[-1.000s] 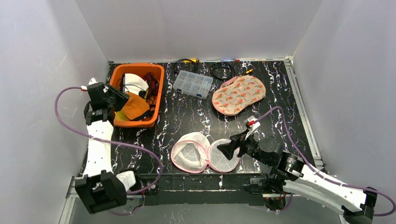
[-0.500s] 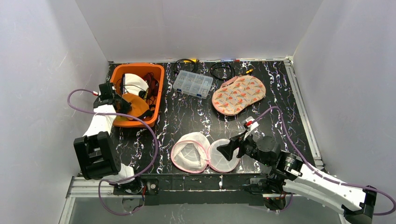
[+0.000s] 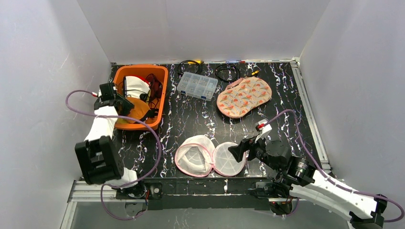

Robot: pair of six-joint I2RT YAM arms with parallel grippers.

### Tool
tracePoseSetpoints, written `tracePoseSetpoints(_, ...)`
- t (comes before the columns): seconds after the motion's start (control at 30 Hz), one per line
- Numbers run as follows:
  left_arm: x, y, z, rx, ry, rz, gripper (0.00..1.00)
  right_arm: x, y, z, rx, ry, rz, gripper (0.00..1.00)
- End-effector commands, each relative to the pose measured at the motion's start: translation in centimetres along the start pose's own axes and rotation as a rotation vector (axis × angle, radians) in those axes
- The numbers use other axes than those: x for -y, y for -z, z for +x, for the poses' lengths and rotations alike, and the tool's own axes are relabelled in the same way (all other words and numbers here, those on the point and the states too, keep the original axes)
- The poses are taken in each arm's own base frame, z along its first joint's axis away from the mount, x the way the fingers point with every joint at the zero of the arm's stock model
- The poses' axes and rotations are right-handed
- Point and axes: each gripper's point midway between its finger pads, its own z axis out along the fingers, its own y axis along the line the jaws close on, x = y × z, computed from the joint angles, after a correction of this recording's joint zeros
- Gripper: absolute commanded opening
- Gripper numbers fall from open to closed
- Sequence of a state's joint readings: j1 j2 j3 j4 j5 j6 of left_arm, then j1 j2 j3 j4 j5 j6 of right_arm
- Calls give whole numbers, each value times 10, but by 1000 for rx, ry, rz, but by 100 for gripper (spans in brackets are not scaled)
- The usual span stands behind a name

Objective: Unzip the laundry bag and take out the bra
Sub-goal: Place the bra in the bin, then close the laundry bag at the center of the board.

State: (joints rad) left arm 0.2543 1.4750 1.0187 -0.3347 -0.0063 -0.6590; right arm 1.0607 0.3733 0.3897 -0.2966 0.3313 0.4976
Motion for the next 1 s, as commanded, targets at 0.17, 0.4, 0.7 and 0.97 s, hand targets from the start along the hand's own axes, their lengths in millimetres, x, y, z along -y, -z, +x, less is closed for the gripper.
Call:
tracePoseSetpoints(0.17,68,161,25,117,-138,393,65,13,8,-33,102,-71,118,99)
tracePoseSetpoints(0.4,57,204,147,-63,-544,547,72,23,-7,-13,0,-101,225,99)
tracePoseSetpoints(0.7,1,173,244,-324,-724,479,71,45,-27,15,-77,-141,386,98)
tracePoseSetpoints(0.97,-12,154,267,-344,-757,389,69,71,-9,27,-75,-189,508,97)
